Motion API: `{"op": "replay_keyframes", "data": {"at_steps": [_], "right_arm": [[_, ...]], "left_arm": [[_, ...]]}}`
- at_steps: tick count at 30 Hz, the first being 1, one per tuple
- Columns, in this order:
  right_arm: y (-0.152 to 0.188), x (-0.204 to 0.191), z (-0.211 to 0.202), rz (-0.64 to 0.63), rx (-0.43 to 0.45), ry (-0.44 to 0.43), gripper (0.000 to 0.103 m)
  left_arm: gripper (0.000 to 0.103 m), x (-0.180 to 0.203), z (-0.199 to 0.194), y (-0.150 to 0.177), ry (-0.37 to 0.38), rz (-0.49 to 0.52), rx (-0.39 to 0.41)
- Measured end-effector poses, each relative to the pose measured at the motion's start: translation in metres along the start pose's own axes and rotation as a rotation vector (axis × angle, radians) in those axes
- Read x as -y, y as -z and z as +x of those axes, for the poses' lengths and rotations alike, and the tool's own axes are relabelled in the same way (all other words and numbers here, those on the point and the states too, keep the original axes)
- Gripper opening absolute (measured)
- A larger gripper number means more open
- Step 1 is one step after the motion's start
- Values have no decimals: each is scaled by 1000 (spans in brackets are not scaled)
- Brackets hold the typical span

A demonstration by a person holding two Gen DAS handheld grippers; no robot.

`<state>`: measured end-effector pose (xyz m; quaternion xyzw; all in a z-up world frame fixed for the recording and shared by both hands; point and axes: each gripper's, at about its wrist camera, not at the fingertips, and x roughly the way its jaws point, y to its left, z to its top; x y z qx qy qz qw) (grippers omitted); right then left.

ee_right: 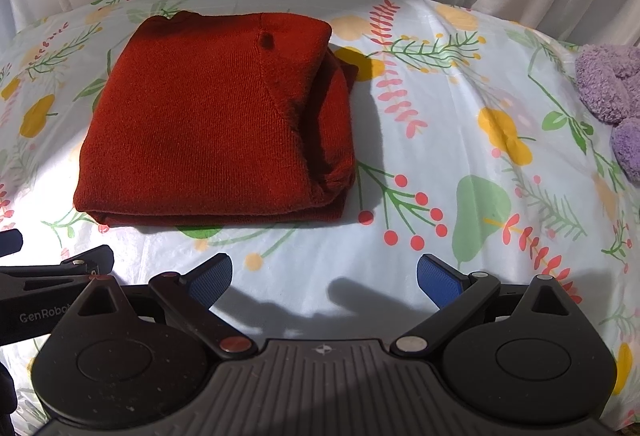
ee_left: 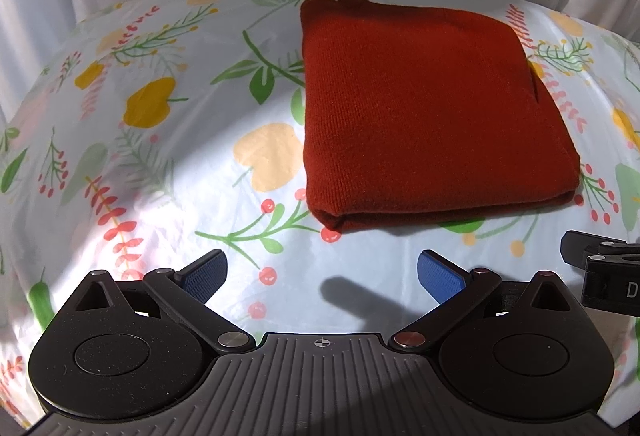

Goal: Fold small clothes

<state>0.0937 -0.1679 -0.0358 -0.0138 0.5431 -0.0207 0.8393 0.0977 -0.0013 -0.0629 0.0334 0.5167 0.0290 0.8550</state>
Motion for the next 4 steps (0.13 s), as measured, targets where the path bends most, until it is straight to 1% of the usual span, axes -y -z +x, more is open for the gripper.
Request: {"op": "replay_keyframes", "data": {"at_steps": [4], "right_arm": [[-1, -2, 0, 0, 1, -1, 99]], "left_arm": [[103, 0, -1, -1, 2, 3, 5]]}}
